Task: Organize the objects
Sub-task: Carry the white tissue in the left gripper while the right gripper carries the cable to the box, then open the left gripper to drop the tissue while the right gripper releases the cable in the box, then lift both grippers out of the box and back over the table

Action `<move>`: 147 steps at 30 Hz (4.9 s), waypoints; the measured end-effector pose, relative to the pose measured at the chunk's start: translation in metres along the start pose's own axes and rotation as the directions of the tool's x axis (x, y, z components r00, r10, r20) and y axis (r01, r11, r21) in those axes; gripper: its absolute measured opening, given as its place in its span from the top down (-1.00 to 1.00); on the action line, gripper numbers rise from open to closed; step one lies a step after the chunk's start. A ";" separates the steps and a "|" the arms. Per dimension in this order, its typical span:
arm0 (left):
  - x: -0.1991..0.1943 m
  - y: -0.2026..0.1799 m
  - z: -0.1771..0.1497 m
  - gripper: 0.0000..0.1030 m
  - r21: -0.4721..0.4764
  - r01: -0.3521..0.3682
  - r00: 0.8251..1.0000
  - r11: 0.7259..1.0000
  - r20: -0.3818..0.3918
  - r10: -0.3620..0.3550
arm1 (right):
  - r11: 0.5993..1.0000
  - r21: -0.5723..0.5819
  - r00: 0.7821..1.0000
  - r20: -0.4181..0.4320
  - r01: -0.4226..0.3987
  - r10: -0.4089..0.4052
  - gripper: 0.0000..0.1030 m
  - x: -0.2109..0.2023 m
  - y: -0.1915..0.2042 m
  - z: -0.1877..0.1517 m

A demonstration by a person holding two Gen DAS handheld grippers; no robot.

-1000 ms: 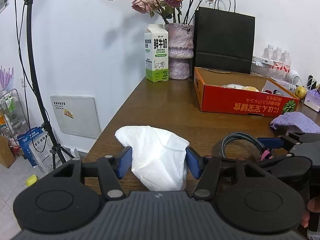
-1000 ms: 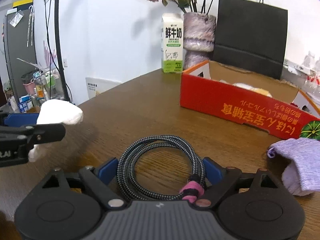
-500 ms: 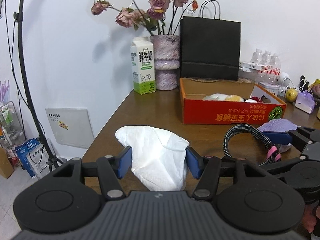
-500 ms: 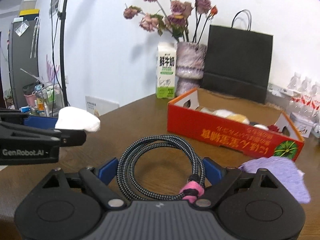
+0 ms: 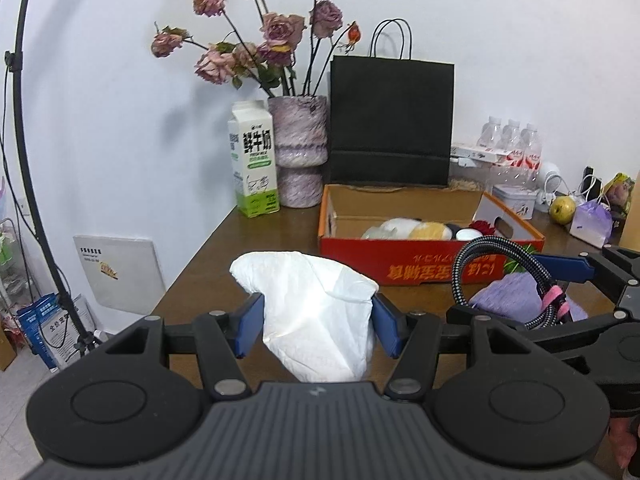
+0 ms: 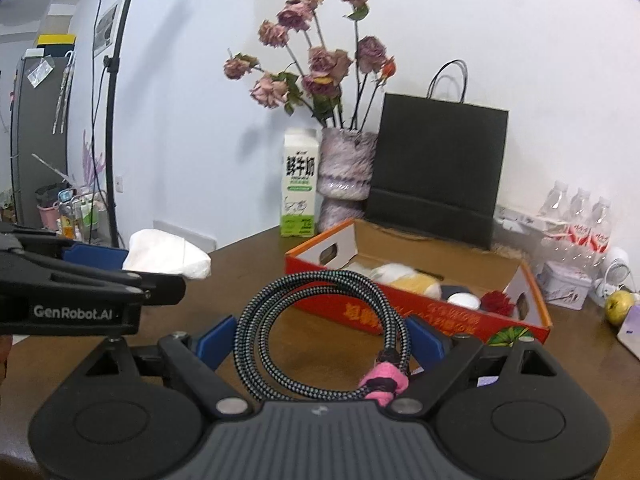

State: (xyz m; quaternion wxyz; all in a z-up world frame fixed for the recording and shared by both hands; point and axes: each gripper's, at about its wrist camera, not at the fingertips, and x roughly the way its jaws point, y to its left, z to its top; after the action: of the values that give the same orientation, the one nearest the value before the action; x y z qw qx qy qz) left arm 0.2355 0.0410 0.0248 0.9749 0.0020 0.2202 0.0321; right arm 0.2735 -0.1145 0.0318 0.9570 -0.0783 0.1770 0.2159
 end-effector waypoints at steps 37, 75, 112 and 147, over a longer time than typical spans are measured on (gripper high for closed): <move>0.080 -0.072 0.070 -0.15 -0.072 0.061 0.994 0.996 0.098 -0.054 | 0.992 0.066 0.991 0.066 0.109 -0.114 -0.74 0.044 -0.112 0.026; 0.204 -0.081 0.114 -0.15 -0.067 0.039 0.996 0.997 0.085 -0.033 | 0.990 0.029 0.991 0.015 0.135 -0.136 -0.74 0.145 -0.170 0.054; 0.258 -0.088 0.114 -1.00 -0.018 -0.009 0.999 1.000 0.030 0.010 | 0.980 0.100 0.983 -0.089 0.172 -0.163 -1.00 0.191 -0.203 0.046; 0.219 -0.084 0.105 -1.00 -0.036 -0.018 0.999 0.999 0.049 0.020 | 0.984 0.064 0.986 -0.022 0.169 -0.168 -1.00 0.148 -0.185 0.050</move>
State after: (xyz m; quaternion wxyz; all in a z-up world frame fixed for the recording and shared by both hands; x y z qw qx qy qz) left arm 0.4831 -0.0281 0.0239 0.9796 -0.0125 0.1956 0.0452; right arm 0.4955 -0.2118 0.0365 0.9725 -0.0634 0.1844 0.1276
